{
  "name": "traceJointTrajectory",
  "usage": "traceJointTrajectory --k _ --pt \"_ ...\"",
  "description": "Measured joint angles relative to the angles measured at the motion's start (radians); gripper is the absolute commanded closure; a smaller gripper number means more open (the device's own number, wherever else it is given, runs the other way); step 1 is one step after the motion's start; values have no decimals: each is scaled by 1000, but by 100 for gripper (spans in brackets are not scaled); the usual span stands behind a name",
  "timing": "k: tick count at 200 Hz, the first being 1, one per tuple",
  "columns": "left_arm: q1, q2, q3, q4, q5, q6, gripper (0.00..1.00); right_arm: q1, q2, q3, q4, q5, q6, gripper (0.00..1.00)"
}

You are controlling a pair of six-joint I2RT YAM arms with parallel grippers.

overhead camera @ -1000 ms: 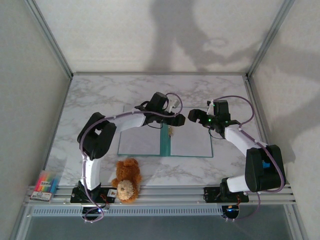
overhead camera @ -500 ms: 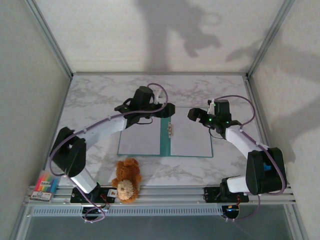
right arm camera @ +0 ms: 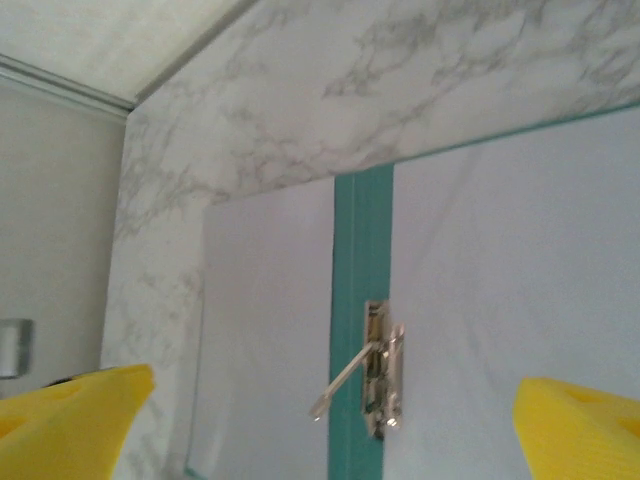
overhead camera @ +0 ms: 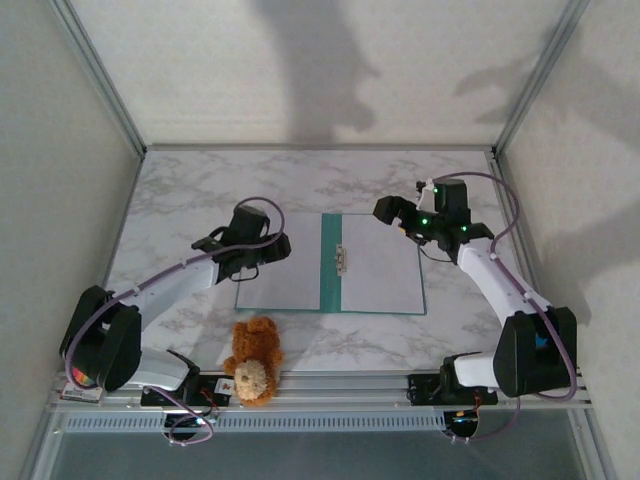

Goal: Put the files into the folder

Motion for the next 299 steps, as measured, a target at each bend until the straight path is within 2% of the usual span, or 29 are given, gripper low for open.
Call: traceJointTrajectory --k 27,63,84,116,170,207,268,299 --pt "8 -23 -76 0 -7 -27 40 7 60 76 -102 -58 18 10" --pt "21 -29 -176 11 5 -64 45 59 71 92 -204 -65 22 18" --pt "21 -29 -223 39 36 -92 48 106 74 116 -267 -34 21 20" --pt "13 -25 -269 93 78 -132 48 192 104 212 -395 84 20 21" --pt "-44 44 -266 198 94 -192 49 238 108 236 -479 209 22 27" --pt "-113 142 -195 267 93 -230 50 254 132 239 -494 270 29 29" --pt "-186 282 -74 331 94 -267 51 267 258 326 -546 343 21 32" --pt "-192 289 -70 337 93 -270 51 268 313 381 -578 396 3 52"
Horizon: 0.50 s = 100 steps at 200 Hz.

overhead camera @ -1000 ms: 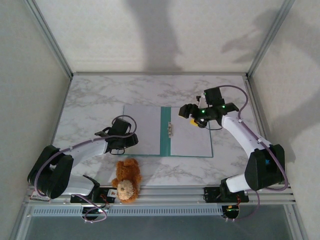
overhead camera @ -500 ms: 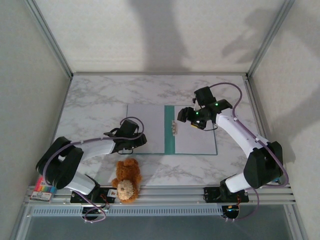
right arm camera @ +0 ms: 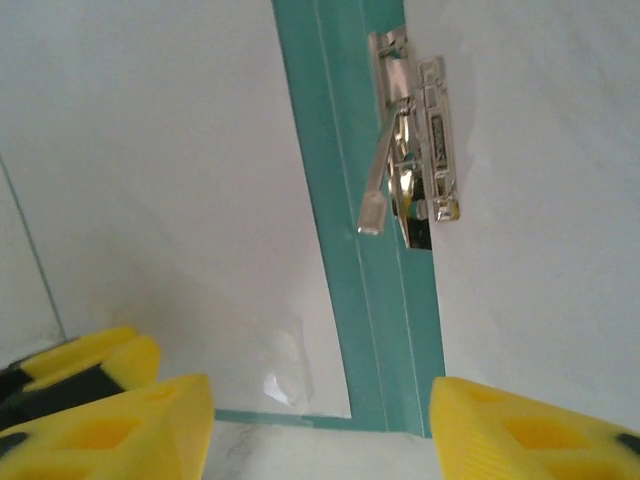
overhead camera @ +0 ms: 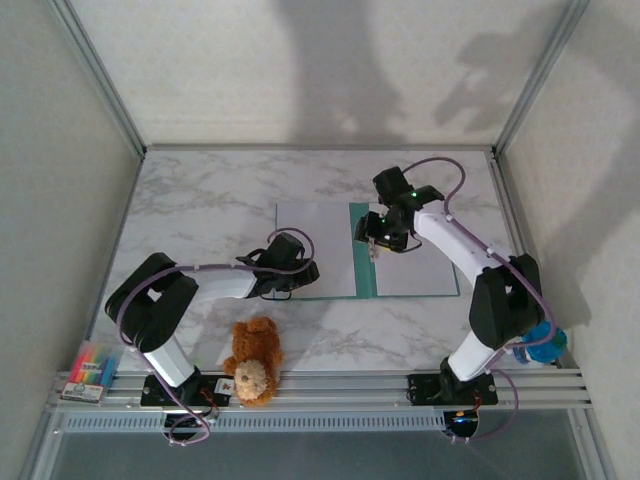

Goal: Put the files into the folder

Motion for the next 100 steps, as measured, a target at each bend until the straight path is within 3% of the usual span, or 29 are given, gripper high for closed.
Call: traceJointTrajectory --k 100 --pt "0 10 10 0 0 1 50 1 183 101 -33 61 -4 69"
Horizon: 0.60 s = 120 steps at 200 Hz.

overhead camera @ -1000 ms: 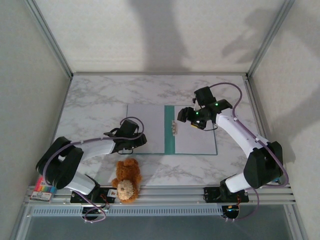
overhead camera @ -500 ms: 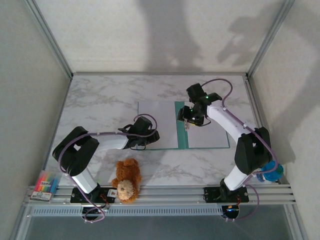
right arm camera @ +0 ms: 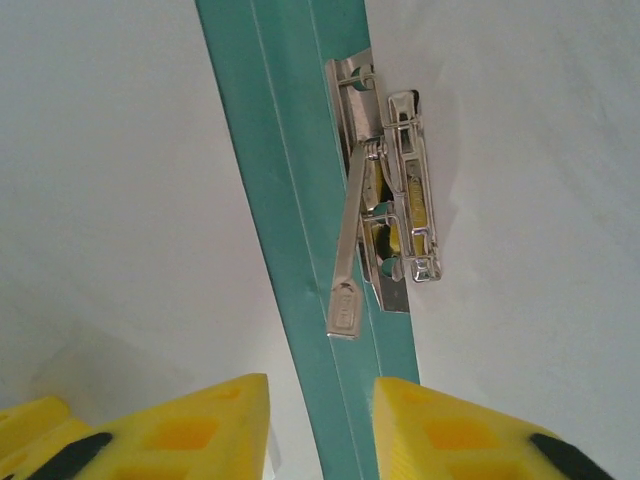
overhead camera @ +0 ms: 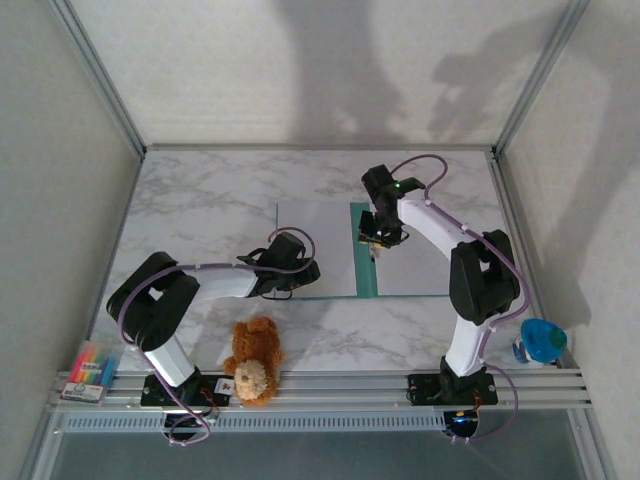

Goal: Put the files into the folder

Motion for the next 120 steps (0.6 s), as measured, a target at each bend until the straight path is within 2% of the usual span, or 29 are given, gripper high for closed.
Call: traceJointTrajectory --k 79,120 --pt "-1 5 6 0 -3 0 49 0 47 8 -1 25 -1 70" --pt "-1 7 13 -8 -3 0 48 0 51 22 0 32 -3 74"
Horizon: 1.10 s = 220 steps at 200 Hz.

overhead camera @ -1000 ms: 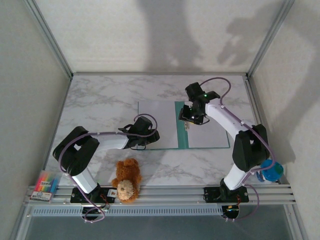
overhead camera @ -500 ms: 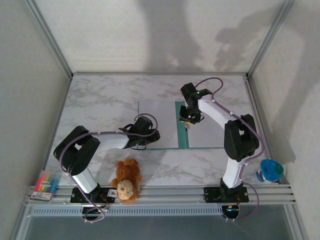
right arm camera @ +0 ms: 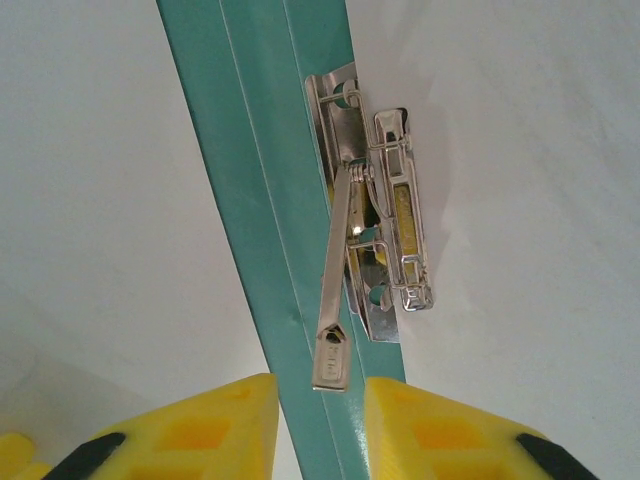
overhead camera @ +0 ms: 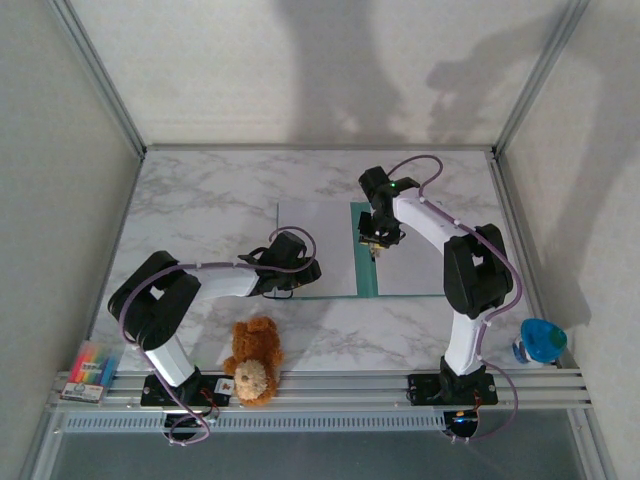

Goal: Put the files into the folder

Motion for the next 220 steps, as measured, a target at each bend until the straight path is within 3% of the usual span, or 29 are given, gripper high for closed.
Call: traceJointTrajectory --k 83,164,220 --pt "-2 0 2 -4 -1 0 47 0 6 19 -1 15 -2 78" --pt "-2 0 2 -4 -2 3 47 0 36 25 -6 16 -2 76" --pt "-3 0 2 -4 -3 4 47 0 41 26 -13 23 -6 81"
